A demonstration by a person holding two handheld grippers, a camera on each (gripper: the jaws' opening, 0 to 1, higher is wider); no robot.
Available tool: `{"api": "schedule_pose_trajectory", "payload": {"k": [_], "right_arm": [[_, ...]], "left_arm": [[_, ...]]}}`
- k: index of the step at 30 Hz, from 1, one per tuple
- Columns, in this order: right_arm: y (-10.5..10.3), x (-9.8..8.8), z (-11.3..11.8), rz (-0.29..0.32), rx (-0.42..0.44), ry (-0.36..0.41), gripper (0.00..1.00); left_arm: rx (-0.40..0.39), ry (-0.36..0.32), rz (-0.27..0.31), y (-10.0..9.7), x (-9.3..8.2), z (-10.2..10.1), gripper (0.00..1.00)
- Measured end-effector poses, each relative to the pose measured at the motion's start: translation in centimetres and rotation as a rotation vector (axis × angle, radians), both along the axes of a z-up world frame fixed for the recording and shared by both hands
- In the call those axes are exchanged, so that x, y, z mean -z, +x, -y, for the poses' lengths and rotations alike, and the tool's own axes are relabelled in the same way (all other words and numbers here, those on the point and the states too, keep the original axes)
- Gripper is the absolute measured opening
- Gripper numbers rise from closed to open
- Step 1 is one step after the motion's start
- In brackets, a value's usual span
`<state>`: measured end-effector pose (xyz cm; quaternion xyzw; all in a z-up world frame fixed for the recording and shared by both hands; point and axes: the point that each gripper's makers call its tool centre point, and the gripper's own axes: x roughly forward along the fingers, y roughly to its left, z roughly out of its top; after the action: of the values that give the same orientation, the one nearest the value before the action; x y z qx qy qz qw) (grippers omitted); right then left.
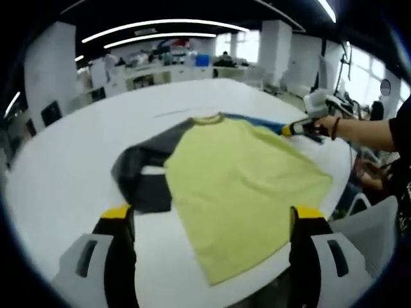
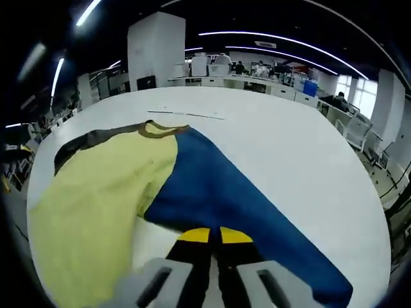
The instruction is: Fold the garment on the visible template until the final outline fits inside the template.
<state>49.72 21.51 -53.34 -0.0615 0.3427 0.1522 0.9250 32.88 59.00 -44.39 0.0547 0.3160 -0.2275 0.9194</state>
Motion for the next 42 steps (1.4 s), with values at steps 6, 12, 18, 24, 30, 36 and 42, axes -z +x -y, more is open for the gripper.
{"api": "schedule_pose_trajectory", "payload": {"k": [6, 12, 18, 24, 30, 36, 42], "right_arm": [[1.4, -0.5, 1.8, 0.013, 0.048, -0.024, 0.0], [2.1, -0.8, 2.6, 0.015, 0.092, -0.028, 0.0], [2.5, -0.6, 2.2, 0.005, 0.116, -0.016, 0.0], [2.2, -0.3, 2.6, -0.014, 0.135, -0.026, 0.0], [2.2, -0.4, 2.8, -0.015, 0.134, -0.021, 0.0], [1.4, -1.9, 4.5, -0.008, 0.179, 0.013, 0.2], [-0.6, -2.6, 7.3, -0.038, 0.215, -0.014, 0.3]], "left_arm": [[-0.002, -0.001, -0.004, 0.0, 0.1, -0.1, 0.96], [0.0, 0.002, -0.007, 0.1, 0.2, -0.3, 0.96], [0.004, 0.005, -0.016, 0.0, 0.4, -0.3, 0.96], [0.002, 0.0, -0.017, 0.0, 0.4, -0.3, 0.96], [0.007, 0.006, -0.022, -0.1, 0.6, -0.3, 0.96], [0.016, 0.014, -0.025, -0.2, 0.6, 0.0, 0.96], [0.02, 0.01, -0.026, -0.2, 0.7, 0.2, 0.96]]}}
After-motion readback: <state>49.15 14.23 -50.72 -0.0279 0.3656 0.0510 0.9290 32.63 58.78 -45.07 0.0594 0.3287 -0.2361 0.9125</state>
